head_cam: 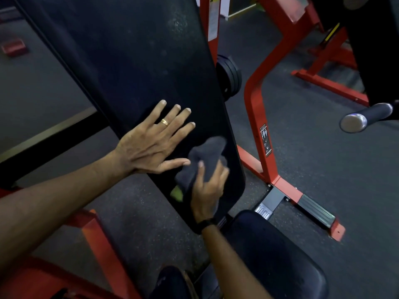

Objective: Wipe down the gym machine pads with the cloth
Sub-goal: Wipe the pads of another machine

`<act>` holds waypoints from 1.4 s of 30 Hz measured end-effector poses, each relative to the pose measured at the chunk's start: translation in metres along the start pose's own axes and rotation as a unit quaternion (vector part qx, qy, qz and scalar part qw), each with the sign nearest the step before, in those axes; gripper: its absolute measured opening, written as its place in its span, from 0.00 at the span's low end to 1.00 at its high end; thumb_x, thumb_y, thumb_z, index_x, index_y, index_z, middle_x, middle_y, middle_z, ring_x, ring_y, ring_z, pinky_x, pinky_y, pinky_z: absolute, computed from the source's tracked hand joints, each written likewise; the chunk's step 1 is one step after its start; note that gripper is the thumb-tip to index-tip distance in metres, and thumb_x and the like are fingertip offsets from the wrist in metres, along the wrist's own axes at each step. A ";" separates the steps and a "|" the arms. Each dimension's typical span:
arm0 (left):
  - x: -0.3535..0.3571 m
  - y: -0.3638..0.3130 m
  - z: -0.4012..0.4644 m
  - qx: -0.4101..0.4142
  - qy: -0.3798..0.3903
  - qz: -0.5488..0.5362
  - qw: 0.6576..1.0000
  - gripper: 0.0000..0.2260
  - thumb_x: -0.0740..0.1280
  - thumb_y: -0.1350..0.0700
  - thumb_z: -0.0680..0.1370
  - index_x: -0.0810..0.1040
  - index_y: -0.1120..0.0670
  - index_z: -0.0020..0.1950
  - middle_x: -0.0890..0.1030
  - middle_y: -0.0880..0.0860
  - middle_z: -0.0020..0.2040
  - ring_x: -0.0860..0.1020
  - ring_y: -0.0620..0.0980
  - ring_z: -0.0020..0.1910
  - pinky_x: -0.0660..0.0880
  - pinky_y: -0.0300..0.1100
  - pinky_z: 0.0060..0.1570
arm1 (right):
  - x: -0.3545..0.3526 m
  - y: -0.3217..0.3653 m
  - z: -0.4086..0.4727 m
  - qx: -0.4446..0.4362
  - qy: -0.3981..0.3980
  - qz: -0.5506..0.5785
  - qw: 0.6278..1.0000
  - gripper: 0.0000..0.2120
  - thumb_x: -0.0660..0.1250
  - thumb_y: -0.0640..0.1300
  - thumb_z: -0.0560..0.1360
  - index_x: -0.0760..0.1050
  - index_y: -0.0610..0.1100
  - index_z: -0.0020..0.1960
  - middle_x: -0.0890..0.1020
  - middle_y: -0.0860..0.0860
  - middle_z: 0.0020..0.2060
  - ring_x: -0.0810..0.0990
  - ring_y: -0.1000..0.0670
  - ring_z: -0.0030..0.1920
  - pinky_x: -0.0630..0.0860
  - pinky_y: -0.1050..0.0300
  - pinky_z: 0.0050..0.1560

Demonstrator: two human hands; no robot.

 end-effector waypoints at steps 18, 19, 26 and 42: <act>-0.033 0.021 -0.004 -0.083 -0.137 -0.109 0.981 0.32 0.57 0.37 0.80 0.68 0.63 0.70 0.65 0.66 0.76 0.61 0.63 0.78 0.55 0.62 0.76 | 0.011 0.144 0.061 -0.144 -0.067 -0.024 0.987 0.24 0.60 0.57 0.79 0.70 0.45 0.70 0.74 0.43 0.56 0.75 0.48 0.51 0.68 0.58 0.41; -0.036 0.024 -0.005 -0.097 -0.150 -0.134 0.975 0.31 0.58 0.38 0.79 0.69 0.62 0.69 0.66 0.66 0.75 0.61 0.63 0.78 0.54 0.62 0.77 | 0.013 0.142 0.036 -0.180 -0.044 -0.029 0.982 0.22 0.61 0.54 0.79 0.70 0.46 0.70 0.73 0.45 0.57 0.75 0.49 0.51 0.70 0.58 0.41; -0.067 0.100 -0.027 -0.216 -0.208 -0.103 0.948 0.27 0.58 0.43 0.79 0.68 0.62 0.70 0.66 0.65 0.75 0.61 0.63 0.78 0.50 0.61 0.77 | -0.014 0.019 0.026 -0.088 -0.010 -0.053 0.995 0.35 0.51 0.71 0.79 0.70 0.44 0.70 0.73 0.44 0.57 0.80 0.39 0.50 0.75 0.51 0.43; -0.078 0.180 -0.056 -0.495 -0.353 -0.167 0.776 0.32 0.57 0.45 0.79 0.61 0.64 0.76 0.57 0.64 0.79 0.52 0.62 0.80 0.39 0.59 0.77 | 0.009 0.161 0.050 -0.376 0.025 -0.028 0.926 0.18 0.65 0.55 0.76 0.72 0.50 0.64 0.75 0.49 0.50 0.80 0.44 0.41 0.77 0.53 0.34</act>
Point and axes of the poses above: each hand's wrist, its own z-axis towards the middle knuckle, its own x-axis out of the palm, y = z × x, the point moved 9 cm from there along z, towards the middle knuckle
